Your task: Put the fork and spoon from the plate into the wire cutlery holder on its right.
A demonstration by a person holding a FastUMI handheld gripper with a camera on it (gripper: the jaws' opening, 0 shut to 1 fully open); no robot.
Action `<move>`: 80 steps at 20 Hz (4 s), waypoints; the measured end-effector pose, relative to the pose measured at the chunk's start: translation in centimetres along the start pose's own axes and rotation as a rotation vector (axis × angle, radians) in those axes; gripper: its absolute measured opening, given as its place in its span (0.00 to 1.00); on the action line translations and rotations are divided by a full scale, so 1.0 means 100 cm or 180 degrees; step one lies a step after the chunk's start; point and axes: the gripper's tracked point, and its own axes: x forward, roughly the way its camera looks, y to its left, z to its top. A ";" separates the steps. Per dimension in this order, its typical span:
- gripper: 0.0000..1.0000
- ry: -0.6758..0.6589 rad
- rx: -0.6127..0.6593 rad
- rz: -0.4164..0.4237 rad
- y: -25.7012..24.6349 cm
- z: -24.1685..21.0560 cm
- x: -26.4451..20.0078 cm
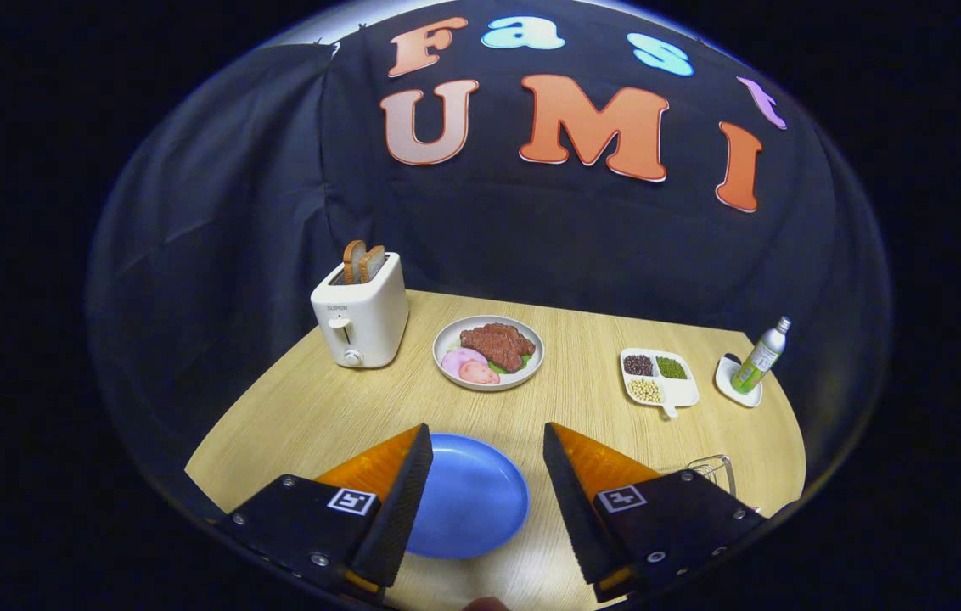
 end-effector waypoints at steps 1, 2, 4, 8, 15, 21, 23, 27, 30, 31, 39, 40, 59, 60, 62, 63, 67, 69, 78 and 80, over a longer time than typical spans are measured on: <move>0.80 -0.0059 0.0035 0.0005 0.009 0.000 -0.001; 0.79 -0.0084 0.0070 0.0006 0.015 -0.003 -0.001; 0.79 -0.0069 0.0137 0.0025 0.023 -0.012 -0.001; 0.79 0.0040 0.0166 0.0087 0.044 -0.038 0.002; 0.80 0.0690 0.0335 0.0281 0.078 -0.125 0.009; 0.77 0.0899 0.0514 0.0285 0.087 -0.165 0.029; 0.67 0.0956 0.0612 0.0303 0.093 -0.176 0.031; 0.40 0.1079 0.0675 0.0247 0.091 -0.185 0.038; 0.14 0.1140 0.0736 0.0215 0.086 -0.185 0.040; 0.12 0.1169 0.0744 0.0226 0.085 -0.185 0.042; 0.09 0.1175 0.0434 0.0053 0.025 -0.127 0.007; 0.09 0.1183 0.0457 0.0009 0.011 -0.119 0.001; 0.09 0.2365 0.0446 -0.0394 -0.222 -0.115 -0.088; 0.09 0.2445 0.0408 -0.0366 -0.224 -0.118 -0.088; 0.10 0.2566 0.0369 -0.0316 -0.226 -0.120 -0.086; 0.10 0.2628 0.0364 -0.0305 -0.227 -0.122 -0.085; 0.10 0.2924 0.0240 -0.0235 -0.229 -0.128 -0.081; 0.10 0.3082 0.0214 -0.0201 -0.227 -0.129 -0.079; 0.13 0.3407 0.0438 -0.0178 -0.229 -0.139 -0.050; 0.13 0.3366 0.0428 -0.0230 -0.235 -0.140 -0.041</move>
